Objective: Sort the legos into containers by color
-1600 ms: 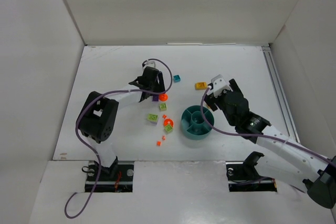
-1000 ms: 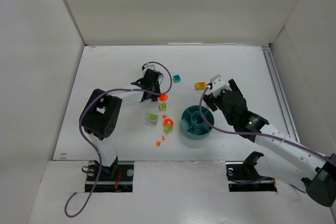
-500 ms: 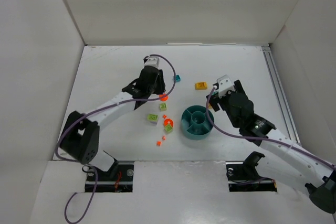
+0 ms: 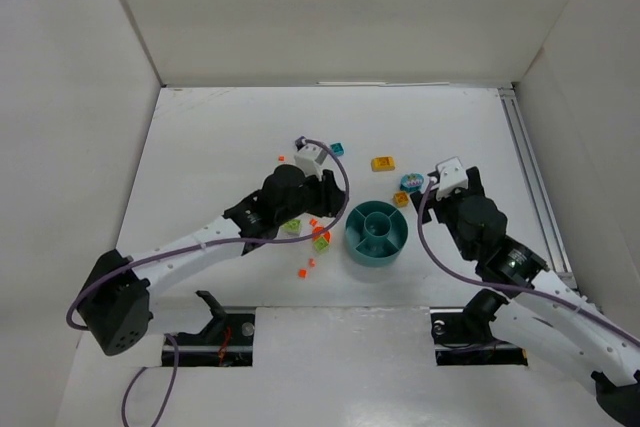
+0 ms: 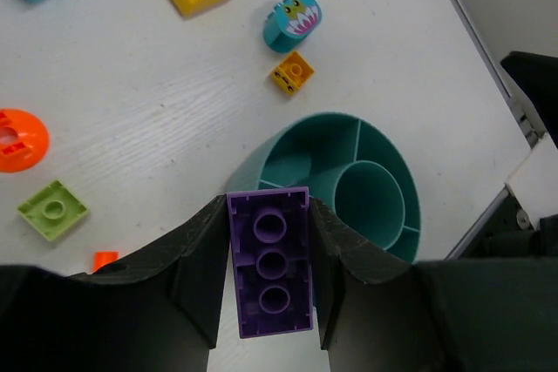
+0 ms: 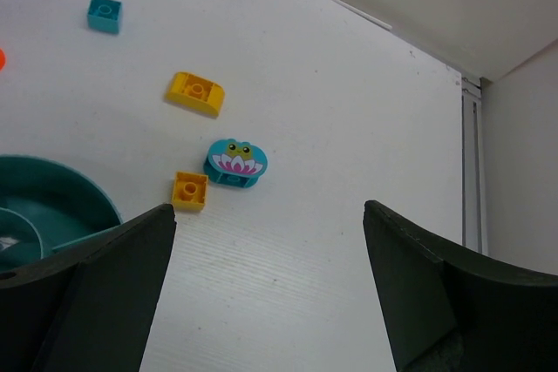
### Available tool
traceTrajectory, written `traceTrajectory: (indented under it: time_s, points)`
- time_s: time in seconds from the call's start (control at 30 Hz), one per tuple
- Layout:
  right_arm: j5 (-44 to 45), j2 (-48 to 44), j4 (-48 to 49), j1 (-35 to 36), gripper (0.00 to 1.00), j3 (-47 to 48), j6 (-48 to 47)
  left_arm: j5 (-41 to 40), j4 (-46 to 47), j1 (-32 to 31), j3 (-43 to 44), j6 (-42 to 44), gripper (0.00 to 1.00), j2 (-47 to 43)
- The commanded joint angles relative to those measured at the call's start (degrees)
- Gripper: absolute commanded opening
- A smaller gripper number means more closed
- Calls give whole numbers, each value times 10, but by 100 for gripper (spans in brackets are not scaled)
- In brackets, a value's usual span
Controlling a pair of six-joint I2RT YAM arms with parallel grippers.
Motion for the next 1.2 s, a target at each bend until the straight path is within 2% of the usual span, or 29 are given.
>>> traceTrajectory:
  time_s: [0.0,0.13,0.23,0.4,0.63,0.7,1.07,1.17]
  points:
    - [-7,-5,-7,-3,93,1,10,1,63,-19,-6,-26,18,-13]
    - [-7,1,-7,-3,93,6,10,-7,95,-31,-31,-64,15,-13]
    - [-7,1,-7,-3,93,6,10,8,156,-31,-66,-82,15,-18]
    - [-7,1,-12,-3,93,6,10,-4,200,-49,-78,-107,15,0]
    - [-7,-4,-24,-3,93,6,16,-40,222,-54,-84,-114,15,13]
    - [-7,-9,-24,-3,93,6,16,-46,222,-54,-84,-114,21,20]
    - [-2,-9,-29,-3,93,1,21,-54,251,-70,-84,-138,23,77]
    - [-2,-9,-29,-3,93,1,21,-60,251,-70,-84,-138,29,77]
